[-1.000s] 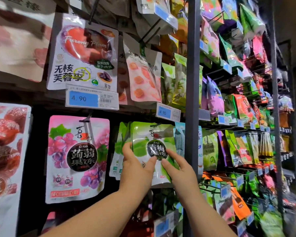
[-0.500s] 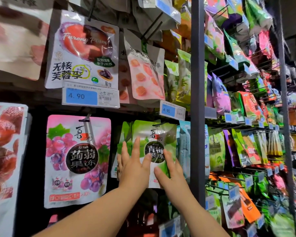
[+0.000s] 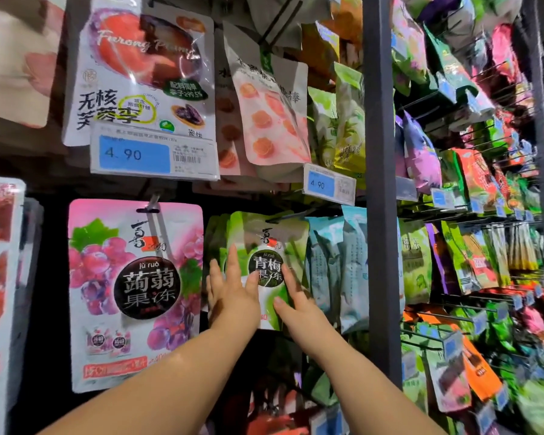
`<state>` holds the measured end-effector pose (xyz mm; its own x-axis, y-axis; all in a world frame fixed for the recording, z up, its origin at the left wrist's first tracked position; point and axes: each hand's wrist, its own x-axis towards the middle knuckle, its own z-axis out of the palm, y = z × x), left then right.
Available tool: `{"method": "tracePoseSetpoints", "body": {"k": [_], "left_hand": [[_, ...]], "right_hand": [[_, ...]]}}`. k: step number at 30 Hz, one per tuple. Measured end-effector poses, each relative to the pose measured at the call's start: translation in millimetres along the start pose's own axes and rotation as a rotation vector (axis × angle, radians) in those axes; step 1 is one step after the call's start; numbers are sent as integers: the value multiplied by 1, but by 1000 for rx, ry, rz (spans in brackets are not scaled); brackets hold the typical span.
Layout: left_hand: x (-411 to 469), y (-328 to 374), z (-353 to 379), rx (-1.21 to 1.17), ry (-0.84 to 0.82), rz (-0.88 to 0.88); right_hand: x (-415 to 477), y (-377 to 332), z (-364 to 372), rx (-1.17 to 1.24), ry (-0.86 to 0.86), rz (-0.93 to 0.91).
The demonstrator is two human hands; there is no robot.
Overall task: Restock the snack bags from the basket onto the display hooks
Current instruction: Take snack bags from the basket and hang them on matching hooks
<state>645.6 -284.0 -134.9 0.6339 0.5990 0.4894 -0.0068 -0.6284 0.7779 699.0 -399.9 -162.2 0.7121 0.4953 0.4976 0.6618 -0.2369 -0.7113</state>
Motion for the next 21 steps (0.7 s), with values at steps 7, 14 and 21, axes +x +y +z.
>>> {"method": "tracePoseSetpoints", "body": {"k": [7, 14, 21], "left_hand": [[-16, -4, 6, 129, 33, 111], [-71, 4, -9, 222, -62, 178], [-185, -10, 10, 34, -247, 310]], "right_hand": [[-13, -5, -3, -98, 63, 45], [-72, -21, -21, -206, 128, 50], [-178, -30, -41, -278, 271, 103]]}}
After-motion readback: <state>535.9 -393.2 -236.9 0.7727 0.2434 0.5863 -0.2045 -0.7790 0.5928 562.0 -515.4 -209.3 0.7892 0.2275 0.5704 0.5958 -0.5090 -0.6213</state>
